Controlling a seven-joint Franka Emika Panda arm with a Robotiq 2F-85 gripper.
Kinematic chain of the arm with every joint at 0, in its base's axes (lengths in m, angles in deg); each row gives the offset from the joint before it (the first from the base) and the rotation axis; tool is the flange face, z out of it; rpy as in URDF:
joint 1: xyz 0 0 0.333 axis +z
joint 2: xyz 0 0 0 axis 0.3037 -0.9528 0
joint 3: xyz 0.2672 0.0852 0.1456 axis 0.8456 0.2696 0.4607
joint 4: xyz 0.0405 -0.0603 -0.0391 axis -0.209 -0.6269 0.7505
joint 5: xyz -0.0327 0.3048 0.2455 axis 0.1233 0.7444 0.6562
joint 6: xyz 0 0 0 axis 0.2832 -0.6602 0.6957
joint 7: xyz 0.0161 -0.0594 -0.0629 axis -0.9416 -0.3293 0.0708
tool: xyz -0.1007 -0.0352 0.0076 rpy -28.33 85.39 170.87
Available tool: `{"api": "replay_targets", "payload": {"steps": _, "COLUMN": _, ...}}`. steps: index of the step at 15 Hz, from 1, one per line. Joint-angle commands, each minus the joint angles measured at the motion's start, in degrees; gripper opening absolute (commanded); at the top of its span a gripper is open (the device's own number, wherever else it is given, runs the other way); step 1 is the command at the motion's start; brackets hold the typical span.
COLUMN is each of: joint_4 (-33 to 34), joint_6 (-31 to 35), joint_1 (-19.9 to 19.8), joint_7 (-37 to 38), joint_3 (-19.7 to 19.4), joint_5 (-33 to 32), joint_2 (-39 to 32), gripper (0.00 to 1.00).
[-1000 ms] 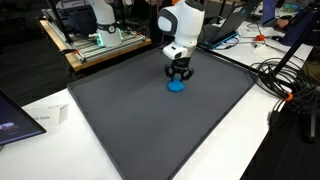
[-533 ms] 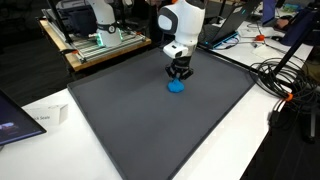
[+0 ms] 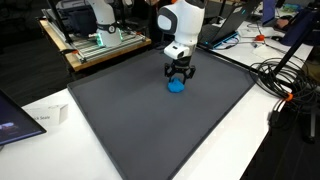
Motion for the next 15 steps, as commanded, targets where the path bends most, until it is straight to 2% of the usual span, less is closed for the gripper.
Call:
{"api": "replay_targets", "payload": {"steps": 1, "joint_4": -2.95, "joint_6": 1.63, "joint_1": -1.92, "joint_7": -6.87, "joint_3": 1.38, "joint_5": -1.31, "joint_2": 3.91, "gripper": 1.00}}
{"api": "replay_targets", "payload": {"steps": 5, "joint_4": -4.94, "joint_6": -0.03, "joint_1": -2.81, "joint_7": -12.76, "joint_3": 1.46, "joint_5": -0.60, "joint_2": 8.05, "gripper": 1.00}}
{"api": "replay_targets", "payload": {"steps": 15, "joint_4": -6.47, "joint_6": -8.17, "joint_1": -2.82, "joint_7": -19.46, "joint_3": 2.13, "joint_5": -4.37, "joint_2": 18.21, "gripper": 1.00}}
